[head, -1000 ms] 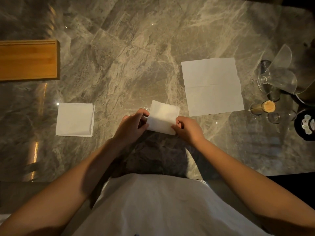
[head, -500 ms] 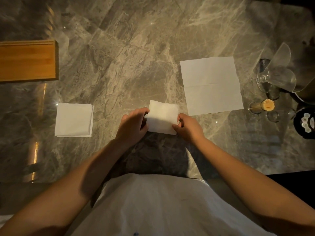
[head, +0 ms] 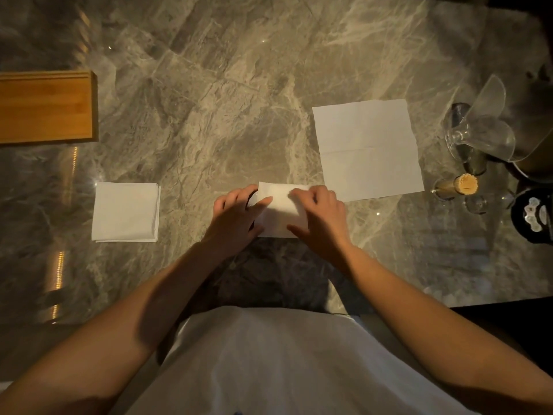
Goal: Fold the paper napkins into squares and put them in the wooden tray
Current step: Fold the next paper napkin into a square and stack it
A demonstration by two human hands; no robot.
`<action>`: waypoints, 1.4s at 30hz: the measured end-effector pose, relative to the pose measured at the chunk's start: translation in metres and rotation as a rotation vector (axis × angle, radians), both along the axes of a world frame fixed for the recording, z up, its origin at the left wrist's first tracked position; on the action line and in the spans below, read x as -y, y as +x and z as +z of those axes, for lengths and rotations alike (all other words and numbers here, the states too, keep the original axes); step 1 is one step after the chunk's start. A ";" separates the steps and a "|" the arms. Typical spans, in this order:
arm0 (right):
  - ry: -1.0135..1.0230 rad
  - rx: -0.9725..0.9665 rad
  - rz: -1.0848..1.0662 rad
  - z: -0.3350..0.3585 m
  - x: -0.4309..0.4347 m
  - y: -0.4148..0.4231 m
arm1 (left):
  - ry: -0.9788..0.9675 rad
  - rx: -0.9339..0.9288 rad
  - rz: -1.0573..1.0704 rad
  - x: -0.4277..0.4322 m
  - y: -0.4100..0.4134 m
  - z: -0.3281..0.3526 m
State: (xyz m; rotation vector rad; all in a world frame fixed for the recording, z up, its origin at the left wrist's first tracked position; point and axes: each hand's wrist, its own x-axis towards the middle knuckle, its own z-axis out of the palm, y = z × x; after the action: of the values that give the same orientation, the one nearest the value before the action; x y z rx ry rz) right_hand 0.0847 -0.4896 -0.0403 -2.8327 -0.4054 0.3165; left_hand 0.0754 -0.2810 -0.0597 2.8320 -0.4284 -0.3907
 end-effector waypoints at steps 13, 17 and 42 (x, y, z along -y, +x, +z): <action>-0.163 -0.171 0.034 -0.004 0.014 0.005 | 0.117 -0.059 -0.029 -0.022 0.014 -0.003; -0.144 -0.189 0.002 -0.002 0.024 0.004 | 0.128 -0.091 -0.033 -0.024 0.017 -0.004; 0.202 -0.175 -0.450 0.003 0.021 -0.006 | -0.124 -0.095 0.655 0.015 -0.008 0.009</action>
State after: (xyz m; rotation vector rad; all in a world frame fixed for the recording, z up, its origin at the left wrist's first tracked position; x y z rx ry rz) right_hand 0.0784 -0.5107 -0.0370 -2.5753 0.2242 0.3963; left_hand 0.0673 -0.2957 -0.0509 2.6200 0.4720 -0.3387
